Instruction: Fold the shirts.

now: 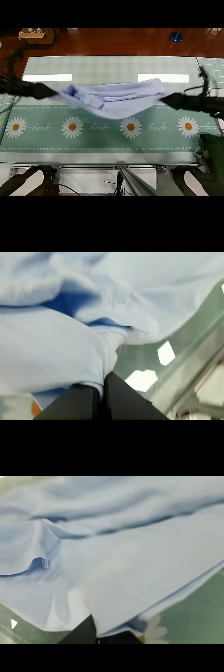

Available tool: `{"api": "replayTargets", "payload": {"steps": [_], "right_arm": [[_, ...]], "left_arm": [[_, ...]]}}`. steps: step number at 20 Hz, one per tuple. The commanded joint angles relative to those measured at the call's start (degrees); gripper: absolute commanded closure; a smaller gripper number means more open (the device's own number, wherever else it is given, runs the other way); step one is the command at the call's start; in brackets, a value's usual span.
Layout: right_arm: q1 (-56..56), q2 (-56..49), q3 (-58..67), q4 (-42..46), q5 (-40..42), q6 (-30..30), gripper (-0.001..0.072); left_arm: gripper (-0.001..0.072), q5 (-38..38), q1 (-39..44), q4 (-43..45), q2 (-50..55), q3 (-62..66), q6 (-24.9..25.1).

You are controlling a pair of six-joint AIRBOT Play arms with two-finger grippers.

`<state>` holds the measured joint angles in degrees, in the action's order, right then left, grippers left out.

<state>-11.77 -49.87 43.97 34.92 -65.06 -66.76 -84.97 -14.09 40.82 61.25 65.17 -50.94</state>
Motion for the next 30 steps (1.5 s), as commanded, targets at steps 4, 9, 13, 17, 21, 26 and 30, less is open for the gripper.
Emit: {"api": "replayTargets", "payload": {"steps": [4,9,13,17,21,26,30], "right_arm": [[0.0,10.3,26.9,0.2,0.0,-8.2,0.0692],[0.0,10.3,48.9,7.6,4.3,-12.4,0.0693],[0.0,10.3,65.1,21.9,2.5,-20.9,0.0693],[0.0,10.6,76.1,27.3,-8.0,-26.9,0.0693],[0.0,13.2,77.4,31.3,-23.4,-29.7,0.0693],[0.0,12.5,77.1,36.4,-41.1,-27.9,0.0693],[0.0,8.0,75.3,40.4,-41.2,-24.8,0.0693]], "left_arm": [[0.0681,11.7,-0.1,-6.1,-15.0,23.9,-4.4],[0.0681,19.6,-0.1,2.3,-22.0,36.7,-8.8],[0.0681,19.4,-0.1,12.2,-27.1,42.3,-15.1],[0.0682,12.4,-0.1,17.2,-30.8,47.3,-23.3],[0.0682,-0.9,-0.1,17.8,-31.3,53.7,-29.1],[0.0682,-18.2,-0.1,19.2,-29.5,54.3,-32.7],[0.0682,-20.4,-0.1,19.4,-24.9,52.1,-32.3]]}}
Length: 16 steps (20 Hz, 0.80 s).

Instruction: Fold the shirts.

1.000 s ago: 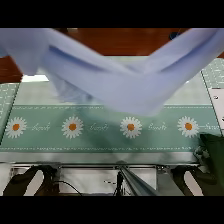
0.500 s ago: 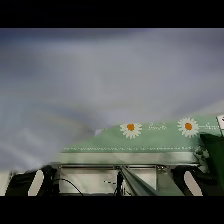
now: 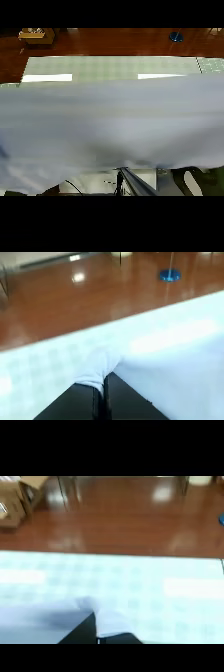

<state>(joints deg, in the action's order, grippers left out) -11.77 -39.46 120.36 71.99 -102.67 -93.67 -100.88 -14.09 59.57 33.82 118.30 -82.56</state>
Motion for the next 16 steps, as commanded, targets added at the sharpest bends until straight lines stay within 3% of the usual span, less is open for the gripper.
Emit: {"api": "replayTargets", "payload": {"steps": [1,10,16], "right_arm": [[0.0,-4.4,-2.7,3.4,-3.6,2.9,0.0693],[0.1,-34.5,-8.8,2.7,-1.6,7.8,0.0693],[0.1,-49.9,-8.8,-0.8,11.2,8.4,0.0693]], "left_arm": [[0.0682,-4.5,-0.1,0.7,4.3,-2.4,-0.6],[0.0681,-4.2,1.7,0.2,32.8,-8.8,2.4],[0.068,1.2,8.2,0.0,53.5,-8.8,4.2]]}}
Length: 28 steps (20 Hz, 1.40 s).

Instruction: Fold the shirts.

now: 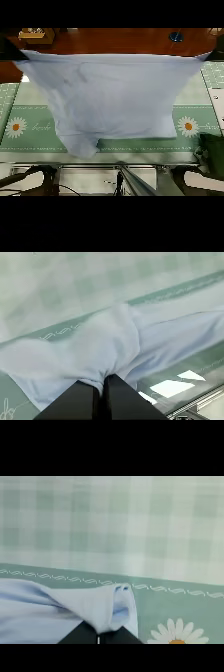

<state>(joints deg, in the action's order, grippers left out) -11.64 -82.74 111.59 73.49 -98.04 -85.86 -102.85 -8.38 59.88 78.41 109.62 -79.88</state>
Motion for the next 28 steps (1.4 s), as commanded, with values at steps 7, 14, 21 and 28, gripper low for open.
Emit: {"api": "replayTargets", "payload": {"steps": [7,14,21,28], "right_arm": [[0.0,-16.6,-0.1,-7.4,20.4,0.6,0.0692],[0.0,-25.2,-0.1,-7.7,19.5,0.6,0.0691],[0.0,-29.6,-0.1,-8.8,16.7,0.6,0.069],[-2.3,-29.1,5.6,-11.0,4.2,8.9,0.0401]], "left_arm": [[0.068,17.9,3.9,-0.3,20.5,-0.1,4.9],[0.0679,21.4,5.4,-0.3,29.0,-0.1,4.6],[0.0635,21.5,8.4,-0.3,35.5,-0.1,4.6],[0.0305,7.7,3.3,3.5,35.2,5.5,4.7]]}}
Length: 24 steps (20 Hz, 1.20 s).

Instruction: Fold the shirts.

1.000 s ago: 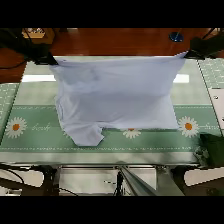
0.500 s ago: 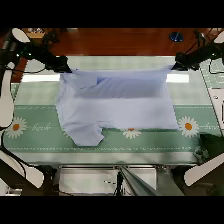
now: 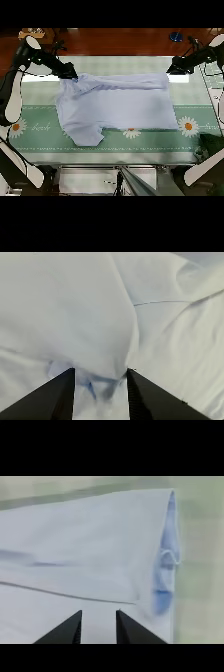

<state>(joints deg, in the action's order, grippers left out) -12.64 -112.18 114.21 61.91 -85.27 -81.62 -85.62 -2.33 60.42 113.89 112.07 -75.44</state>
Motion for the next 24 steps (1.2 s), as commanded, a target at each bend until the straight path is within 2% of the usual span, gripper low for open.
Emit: {"api": "replayTargets", "payload": {"steps": [1,3,7,9,10,12,13,14,15,18,24], "right_arm": [[-2.4,1.6,3.1,4.7,-13.2,5.8,0.0402],[-5.2,4.2,1.8,11.3,-19.5,5.2,0.0401],[-10.9,10.3,-5.7,7.5,-17.9,4.6,0.04],[-12.6,13.1,-10.1,6.5,-15.7,5.0,0.0399],[-13.3,14.8,-12.9,5.9,-14.7,5.6,0.0365],[-14.6,18.2,-18.9,3.0,-12.1,6.4,0.0351],[-15.3,20.2,-22.0,1.9,-10.1,7.2,0.0317],[-15.8,21.9,-24.9,1.3,-8.0,7.8,0.0285],[-16.3,23.7,-27.9,1.2,-5.8,8.6,0.028],[-17.3,27.5,-35.3,1.0,-2.4,10.2,0.0279],[-17.5,31.0,-43.9,0.0,1.5,12.0,0.0281]], "left_arm": [[0.0305,-13.9,-4.9,4.4,-1.3,3.5,0.4],[0.0304,-17.4,-10.5,2.6,-5.3,2.3,-1.1],[0.0304,-16.8,-18.4,-0.4,-17.2,-8.6,-1.0],[0.0301,-14.3,-20.8,-0.4,-24.1,-20.4,0.1],[0.0301,-11.6,-21.7,-0.4,-27.5,-27.1,0.6],[0.0299,-5.6,-23.8,-0.5,-34.4,-41.5,2.0],[0.0212,-3.2,-24.8,-0.5,-37.3,-47.9,2.7],[0.0074,-1.4,-25.5,-0.5,-39.3,-52.7,2.8],[0.0028,0.3,-25.8,-0.5,-40.7,-56.9,2.9],[0.0028,2.0,-24.7,-1.6,-41.1,-65.2,5.2],[0.0028,12.1,-21.9,-4.8,-40.2,-72.8,6.0]]}}
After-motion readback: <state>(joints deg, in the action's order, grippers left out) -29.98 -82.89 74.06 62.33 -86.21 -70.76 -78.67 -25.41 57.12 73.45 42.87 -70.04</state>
